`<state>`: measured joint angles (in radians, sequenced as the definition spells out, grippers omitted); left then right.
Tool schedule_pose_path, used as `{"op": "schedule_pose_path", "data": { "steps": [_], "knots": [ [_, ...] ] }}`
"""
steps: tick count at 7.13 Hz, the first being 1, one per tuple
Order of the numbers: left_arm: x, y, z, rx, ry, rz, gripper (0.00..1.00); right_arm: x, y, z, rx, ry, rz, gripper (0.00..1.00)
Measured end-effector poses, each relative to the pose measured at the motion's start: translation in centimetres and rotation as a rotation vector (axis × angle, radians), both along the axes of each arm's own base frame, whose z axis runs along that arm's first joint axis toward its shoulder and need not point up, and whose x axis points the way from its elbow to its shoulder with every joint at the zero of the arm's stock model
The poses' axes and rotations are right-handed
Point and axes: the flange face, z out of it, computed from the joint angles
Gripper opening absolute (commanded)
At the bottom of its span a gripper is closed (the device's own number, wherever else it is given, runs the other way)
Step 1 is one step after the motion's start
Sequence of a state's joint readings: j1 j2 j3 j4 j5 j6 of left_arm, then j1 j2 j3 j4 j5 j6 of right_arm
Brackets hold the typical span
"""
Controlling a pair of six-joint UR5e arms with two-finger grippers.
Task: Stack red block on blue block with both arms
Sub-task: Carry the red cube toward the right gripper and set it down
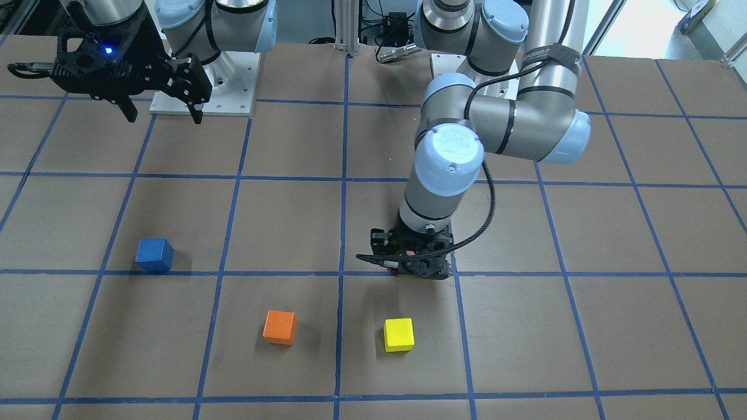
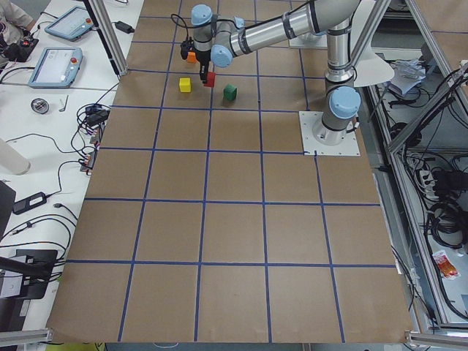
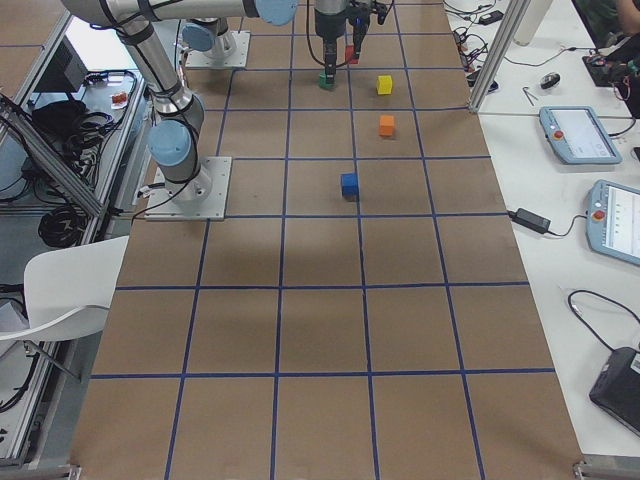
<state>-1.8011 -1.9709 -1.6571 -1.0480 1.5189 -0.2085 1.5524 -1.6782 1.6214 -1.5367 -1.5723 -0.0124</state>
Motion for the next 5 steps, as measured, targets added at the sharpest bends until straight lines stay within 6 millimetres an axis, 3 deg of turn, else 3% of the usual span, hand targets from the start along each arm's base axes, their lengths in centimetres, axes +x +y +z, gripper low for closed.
{"op": "schedule_pose_path", "data": {
  "steps": [1, 2, 3, 4, 5],
  "knots": [
    [-4.2, 0.8, -1.3, 0.008, 0.004, 0.020, 0.00, 0.0, 0.0, 0.0, 0.001, 0.000, 0.000, 1.00],
    [-7.1, 1.5, -2.9, 0.007, 0.006, 0.029, 0.00, 0.0, 0.0, 0.0, 0.001, 0.000, 0.001, 1.00],
    [-8.5, 1.7, -4.4, 0.005, 0.007, 0.036, 0.00, 0.0, 0.0, 0.0, 0.003, 0.000, 0.001, 1.00],
    [-9.1, 1.7, -5.6, 0.009, 0.004, 0.040, 0.99, 0.0, 0.1, 0.0, 0.002, 0.000, 0.002, 1.00],
    [-9.4, 1.7, -6.2, 0.013, 0.000, 0.041, 1.00, 0.0, 0.1, 0.1, -0.001, 0.000, 0.002, 1.00]
  ]
}}
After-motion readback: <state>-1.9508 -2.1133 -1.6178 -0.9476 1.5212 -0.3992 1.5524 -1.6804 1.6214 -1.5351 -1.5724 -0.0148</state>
